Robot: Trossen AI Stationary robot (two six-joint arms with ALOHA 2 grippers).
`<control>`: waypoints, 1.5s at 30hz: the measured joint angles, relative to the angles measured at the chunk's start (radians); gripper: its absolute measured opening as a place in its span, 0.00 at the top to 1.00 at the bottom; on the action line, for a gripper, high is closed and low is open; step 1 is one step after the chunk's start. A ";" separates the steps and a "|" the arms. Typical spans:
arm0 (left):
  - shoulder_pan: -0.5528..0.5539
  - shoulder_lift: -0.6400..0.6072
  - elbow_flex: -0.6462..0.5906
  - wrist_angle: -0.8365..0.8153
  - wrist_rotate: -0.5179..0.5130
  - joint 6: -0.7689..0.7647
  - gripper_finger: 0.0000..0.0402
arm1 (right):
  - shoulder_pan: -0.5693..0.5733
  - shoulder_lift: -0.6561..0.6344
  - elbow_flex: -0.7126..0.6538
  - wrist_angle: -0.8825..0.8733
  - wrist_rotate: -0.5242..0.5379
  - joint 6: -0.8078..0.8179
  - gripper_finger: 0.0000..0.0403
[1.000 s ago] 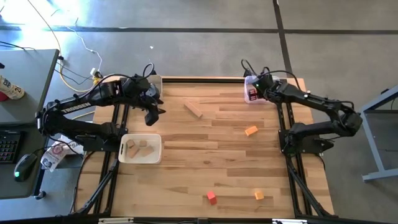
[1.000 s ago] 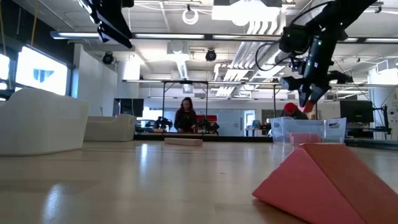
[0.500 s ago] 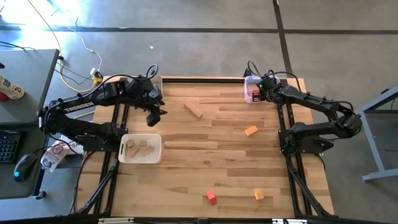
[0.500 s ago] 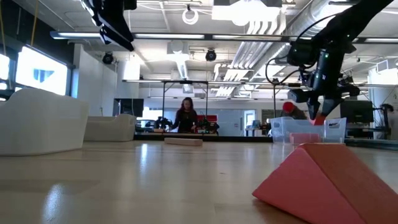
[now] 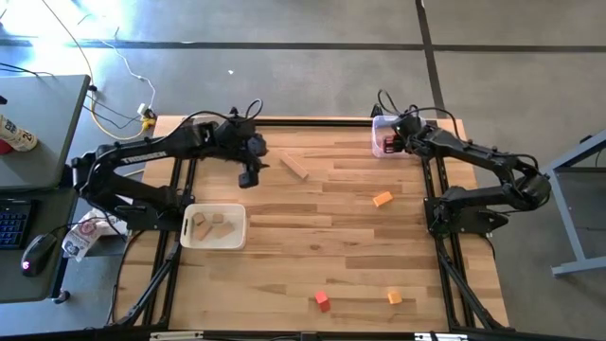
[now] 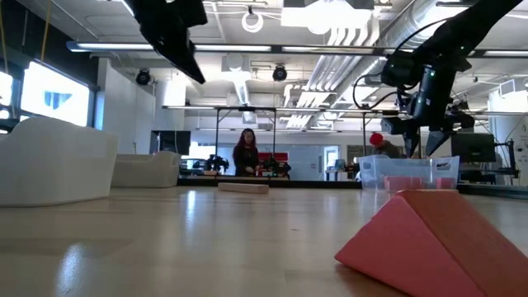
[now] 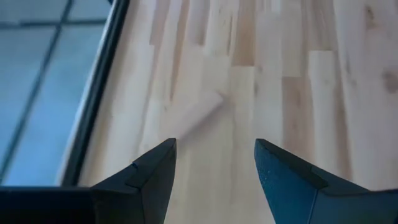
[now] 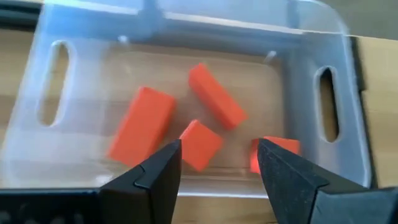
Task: Sort & place blocks by color
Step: Put the brown block into the white bin
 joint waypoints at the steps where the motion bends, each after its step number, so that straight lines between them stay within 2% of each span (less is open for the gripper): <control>1: 0.000 0.012 0.000 0.022 -0.002 0.029 0.49 | 0.000 0.000 0.008 -0.001 -0.022 -0.004 0.51; 7: 0.012 0.071 0.000 0.132 -0.033 0.110 0.49 | 0.011 -0.001 0.075 0.002 -0.206 0.002 0.51; 10: 0.032 0.093 0.000 0.150 -0.034 0.131 0.49 | 0.049 -0.001 0.097 0.003 -0.248 0.002 0.51; 16: 0.076 0.155 0.000 0.204 -0.027 0.252 0.50 | 0.157 -0.001 0.124 0.018 -0.244 0.002 0.51; 24: 0.119 0.263 0.002 0.303 0.039 0.421 0.50 | 0.291 -0.001 0.127 0.034 -0.243 0.038 0.51; 31: 0.127 0.392 0.108 0.278 0.037 0.487 0.49 | 0.369 -0.001 0.127 0.034 -0.189 0.082 0.51; 36: 0.132 0.491 0.191 0.185 0.039 0.544 0.49 | 0.405 -0.001 0.127 0.034 -0.167 0.093 0.51; 40: 0.132 0.552 0.200 0.152 0.061 0.615 0.49 | 0.429 -0.001 0.127 0.034 -0.167 0.108 0.51; 45: 0.129 0.613 0.200 0.146 0.095 0.626 0.49 | 0.456 -0.001 0.127 0.034 -0.160 0.108 0.51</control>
